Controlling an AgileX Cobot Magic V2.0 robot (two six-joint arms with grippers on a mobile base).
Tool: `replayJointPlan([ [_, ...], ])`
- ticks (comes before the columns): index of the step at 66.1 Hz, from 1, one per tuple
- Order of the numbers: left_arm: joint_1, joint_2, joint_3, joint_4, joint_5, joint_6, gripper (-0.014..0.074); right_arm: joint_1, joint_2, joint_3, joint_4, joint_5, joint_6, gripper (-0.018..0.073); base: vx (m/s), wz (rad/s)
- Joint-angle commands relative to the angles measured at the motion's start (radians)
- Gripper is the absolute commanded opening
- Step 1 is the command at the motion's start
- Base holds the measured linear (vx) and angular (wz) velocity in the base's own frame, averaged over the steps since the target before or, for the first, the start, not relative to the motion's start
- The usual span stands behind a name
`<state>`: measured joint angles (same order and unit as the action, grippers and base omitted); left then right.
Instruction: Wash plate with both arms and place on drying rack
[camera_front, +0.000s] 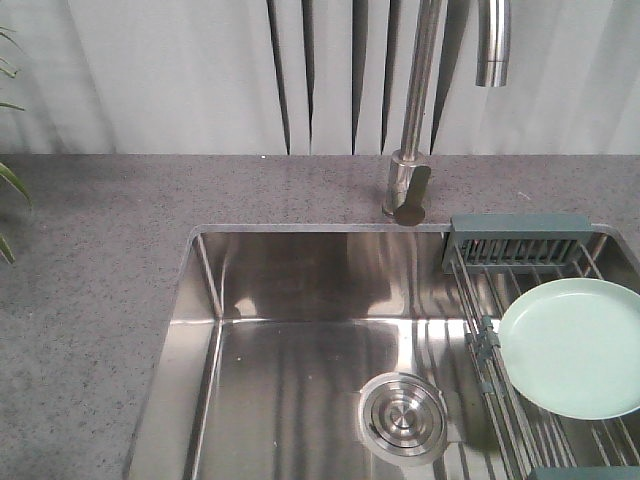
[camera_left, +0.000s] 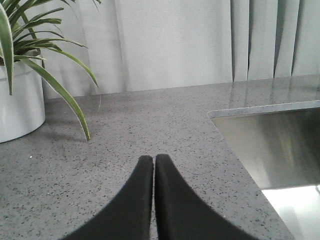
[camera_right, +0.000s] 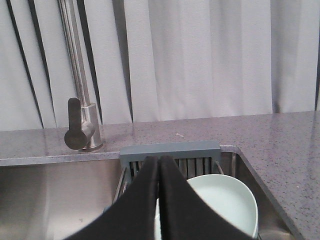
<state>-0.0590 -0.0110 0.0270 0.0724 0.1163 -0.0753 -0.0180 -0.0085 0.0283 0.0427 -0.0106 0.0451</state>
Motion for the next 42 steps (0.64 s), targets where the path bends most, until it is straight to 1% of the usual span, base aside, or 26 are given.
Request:
replayJointPlan([
  [1, 0.001, -0.016, 0.021, -0.008, -0.072, -0.011, -0.0006, 0.000, 0.009, 0.019, -0.010, -0.079, -0.011, -0.0008, 0.00, 0.00],
  [42, 0.001, -0.016, 0.021, -0.008, -0.072, -0.011, -0.0006, 0.000, 0.009, 0.019, -0.010, -0.079, -0.011, -0.0008, 0.00, 0.00],
])
